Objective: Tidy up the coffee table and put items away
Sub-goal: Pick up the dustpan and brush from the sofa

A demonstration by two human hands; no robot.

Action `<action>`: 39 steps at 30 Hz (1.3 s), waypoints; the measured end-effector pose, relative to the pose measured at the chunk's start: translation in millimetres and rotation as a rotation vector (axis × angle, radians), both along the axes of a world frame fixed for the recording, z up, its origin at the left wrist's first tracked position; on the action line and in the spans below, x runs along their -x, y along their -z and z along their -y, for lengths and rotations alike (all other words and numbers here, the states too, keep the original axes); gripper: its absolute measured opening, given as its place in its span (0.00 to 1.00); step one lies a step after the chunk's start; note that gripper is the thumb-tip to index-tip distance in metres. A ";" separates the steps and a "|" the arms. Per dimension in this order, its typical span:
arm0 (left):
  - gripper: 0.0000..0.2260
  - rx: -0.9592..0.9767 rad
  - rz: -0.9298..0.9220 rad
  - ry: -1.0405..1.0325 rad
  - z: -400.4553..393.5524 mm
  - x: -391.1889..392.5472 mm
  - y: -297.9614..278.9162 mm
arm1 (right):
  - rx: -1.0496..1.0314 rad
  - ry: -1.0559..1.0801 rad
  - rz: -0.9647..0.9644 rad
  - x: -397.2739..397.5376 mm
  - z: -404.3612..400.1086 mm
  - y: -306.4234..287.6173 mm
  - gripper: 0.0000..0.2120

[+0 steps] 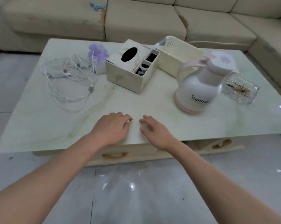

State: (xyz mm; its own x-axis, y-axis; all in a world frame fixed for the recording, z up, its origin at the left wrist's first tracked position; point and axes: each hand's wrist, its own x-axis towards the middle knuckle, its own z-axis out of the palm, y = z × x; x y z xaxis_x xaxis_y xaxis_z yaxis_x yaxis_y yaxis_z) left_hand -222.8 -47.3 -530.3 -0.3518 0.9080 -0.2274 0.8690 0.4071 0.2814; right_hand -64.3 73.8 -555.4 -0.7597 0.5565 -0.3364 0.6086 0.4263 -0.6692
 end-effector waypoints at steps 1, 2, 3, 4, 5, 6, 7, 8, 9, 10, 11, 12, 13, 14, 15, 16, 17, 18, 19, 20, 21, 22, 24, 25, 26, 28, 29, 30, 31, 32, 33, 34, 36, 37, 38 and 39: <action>0.19 0.065 0.020 0.008 -1.0 -3.6 -4.1 | 0.006 -0.044 0.088 3.5 1.9 -3.4 0.23; 0.19 0.111 0.057 0.023 -4.2 -4.1 -14.4 | 0.016 -0.075 0.166 8.6 1.0 -15.9 0.25; 0.19 0.136 0.103 0.023 -6.0 -5.9 -32.6 | 0.030 -0.073 0.208 14.1 1.1 -37.4 0.25; 0.19 0.122 0.141 0.005 -6.3 -7.9 -48.4 | 0.034 -0.040 0.200 18.6 2.5 -59.1 0.25; 0.18 0.105 0.176 -0.015 -5.4 -8.4 -71.3 | 0.028 0.001 0.174 21.3 4.6 -85.7 0.24; 0.18 0.090 0.205 -0.018 -5.4 -6.4 -93.1 | 0.005 0.039 0.153 22.9 5.1 -111.5 0.22; 0.18 0.101 0.225 -0.011 -4.8 -1.8 -122.6 | -0.017 0.065 0.148 25.2 4.6 -142.7 0.21; 0.19 0.125 0.235 0.002 -4.1 3.5 -153.1 | -0.022 0.079 0.159 27.4 4.1 -175.1 0.20; 0.19 0.157 0.243 0.016 -3.1 4.4 -173.2 | -0.014 0.082 0.182 24.7 4.7 -195.0 0.20; 0.20 0.178 0.256 0.027 -2.6 13.7 -205.9 | -0.013 0.086 0.204 27.5 3.3 -227.5 0.20; 0.20 0.200 0.267 0.026 -1.1 27.3 -245.3 | -0.020 0.089 0.233 33.3 1.0 -264.8 0.20; 0.21 0.216 0.279 0.023 0.1 36.9 -276.8 | -0.019 0.109 0.255 37.2 0.9 -292.6 0.20; 0.21 0.230 0.292 0.033 0.6 45.0 -299.7 | -0.024 0.120 0.272 40.5 1.3 -312.6 0.20; 0.21 0.255 0.290 0.051 0.7 56.1 -322.8 | -0.022 0.116 0.293 46.0 1.1 -333.2 0.21; 0.21 0.273 0.281 0.064 1.5 67.7 -343.9 | -0.019 0.111 0.305 51.7 1.6 -352.4 0.21; 0.21 0.297 0.267 0.076 0.4 81.9 -368.3 | -0.001 0.122 0.306 59.8 2.7 -372.8 0.22; 0.21 0.312 0.267 0.076 2.1 90.1 -378.7 | 0.013 0.123 0.305 64.0 5.8 -381.5 0.24; 0.21 0.327 0.258 0.062 2.2 101.4 -392.1 | 0.021 0.126 0.293 71.6 6.1 -393.4 0.26; 0.21 0.339 0.228 0.052 -1.2 117.3 -405.6 | 0.025 0.138 0.273 84.4 2.9 -404.5 0.28; 0.22 0.348 0.199 0.027 -1.7 128.0 -412.0 | 0.038 0.153 0.256 95.0 1.1 -411.0 0.29; 0.22 0.346 0.168 -0.007 -4.0 140.5 -417.4 | 0.041 0.159 0.234 108.8 -3.4 -415.8 0.30; 0.23 0.340 0.129 -0.053 -7.2 158.5 -424.3 | 0.046 0.161 0.211 130.6 -9.0 -421.1 0.31; 0.23 0.303 0.099 -0.122 -12.4 186.2 -436.5 | 0.040 0.173 0.160 167.2 -17.9 -429.3 0.31; 0.23 0.292 0.089 -0.136 -12.1 202.5 -443.5 | 0.037 0.170 0.140 186.9 -18.0 -432.5 0.32; 0.24 0.271 0.080 -0.151 -11.3 224.2 -452.7 | 0.027 0.151 0.123 213.3 -18.2 -439.7 0.33; 0.23 0.222 0.069 -0.166 -7.5 262.5 -464.3 | 0.009 0.109 0.116 257.5 -15.2 -449.2 0.32; 0.23 0.205 0.077 -0.175 -1.1 287.2 -469.4 | -0.005 0.090 0.123 284.8 -10.4 -454.3 0.31; 0.23 0.199 0.084 -0.171 7.2 317.3 -475.2 | -0.010 0.069 0.129 318.9 -5.0 -460.8 0.31; 0.23 0.202 0.095 -0.142 6.9 323.4 -476.2 | -0.012 0.068 0.131 325.0 -4.6 -461.3 0.30; 0.23 0.197 0.100 -0.130 14.5 354.8 -480.3 | -0.029 0.050 0.130 358.8 2.4 -463.9 0.30; 0.23 0.184 0.103 -0.112 19.1 375.1 -482.1 | -0.033 0.039 0.134 379.9 7.4 -462.6 0.30; 0.23 0.169 0.104 -0.110 22.9 399.1 -484.5 | -0.049 0.031 0.141 405.0 13.2 -463.3 0.30; 0.22 0.135 0.106 -0.094 44.9 465.6 -483.0 | -0.068 0.027 0.158 471.7 36.7 -462.2 0.30; 0.22 0.126 0.109 -0.072 54.2 490.1 -481.9 | -0.071 0.031 0.170 495.8 44.9 -464.6 0.30; 0.22 0.129 0.110 -0.051 64.9 513.7 -480.8 | -0.072 0.044 0.181 517.9 54.1 -466.2 0.29; 0.22 0.133 0.101 -0.022 73.3 544.3 -482.1 | -0.067 0.068 0.189 544.7 61.7 -470.1 0.29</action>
